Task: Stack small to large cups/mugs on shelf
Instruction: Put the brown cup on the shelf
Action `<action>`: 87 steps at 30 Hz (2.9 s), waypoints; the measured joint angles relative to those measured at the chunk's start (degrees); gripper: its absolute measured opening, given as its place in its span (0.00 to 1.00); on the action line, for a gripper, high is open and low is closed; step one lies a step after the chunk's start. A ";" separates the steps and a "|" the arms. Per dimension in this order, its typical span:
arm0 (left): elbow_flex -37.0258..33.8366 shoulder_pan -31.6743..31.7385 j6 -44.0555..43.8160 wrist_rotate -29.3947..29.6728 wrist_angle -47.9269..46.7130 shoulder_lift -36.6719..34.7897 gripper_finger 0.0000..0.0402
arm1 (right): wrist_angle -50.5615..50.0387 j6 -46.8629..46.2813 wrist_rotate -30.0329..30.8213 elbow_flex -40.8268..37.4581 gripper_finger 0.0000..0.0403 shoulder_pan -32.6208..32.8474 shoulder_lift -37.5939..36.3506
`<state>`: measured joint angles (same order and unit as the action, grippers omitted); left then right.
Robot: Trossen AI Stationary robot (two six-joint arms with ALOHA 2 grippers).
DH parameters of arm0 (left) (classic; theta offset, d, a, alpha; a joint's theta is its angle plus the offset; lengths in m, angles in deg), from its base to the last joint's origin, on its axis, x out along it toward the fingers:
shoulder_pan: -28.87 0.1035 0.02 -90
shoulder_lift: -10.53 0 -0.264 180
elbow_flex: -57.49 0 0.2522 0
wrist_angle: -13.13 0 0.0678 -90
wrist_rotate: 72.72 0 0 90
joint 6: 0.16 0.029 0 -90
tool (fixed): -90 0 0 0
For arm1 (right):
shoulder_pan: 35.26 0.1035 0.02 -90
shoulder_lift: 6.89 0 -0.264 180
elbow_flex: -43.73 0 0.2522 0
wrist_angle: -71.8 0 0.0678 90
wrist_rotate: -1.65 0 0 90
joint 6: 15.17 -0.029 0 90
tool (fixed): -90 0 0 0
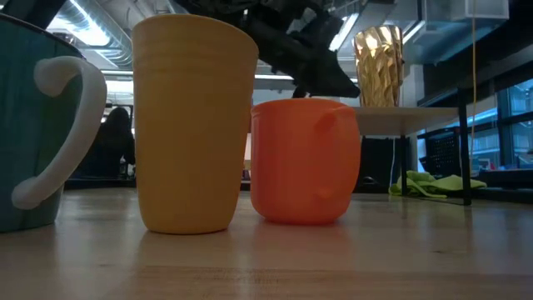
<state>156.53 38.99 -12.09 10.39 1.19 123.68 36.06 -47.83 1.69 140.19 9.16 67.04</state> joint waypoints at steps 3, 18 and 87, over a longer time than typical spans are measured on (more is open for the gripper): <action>0.02 -0.02 0.00 5.62 0.55 0.04 0.01 | 0.02 -0.06 0.00 0.00 0.01 0.04 0.00; 0.06 4.52 0.31 3.64 7.06 0.07 0.00 | 0.33 -0.21 -0.02 -0.02 0.01 0.02 -0.01; 1.63 5.35 2.03 -8.58 6.45 3.06 0.00 | -0.33 -7.30 -0.11 -0.09 0.01 0.53 3.02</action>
<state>158.16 44.34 -10.06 1.81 7.64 126.75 35.73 -55.14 1.58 140.10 9.70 70.06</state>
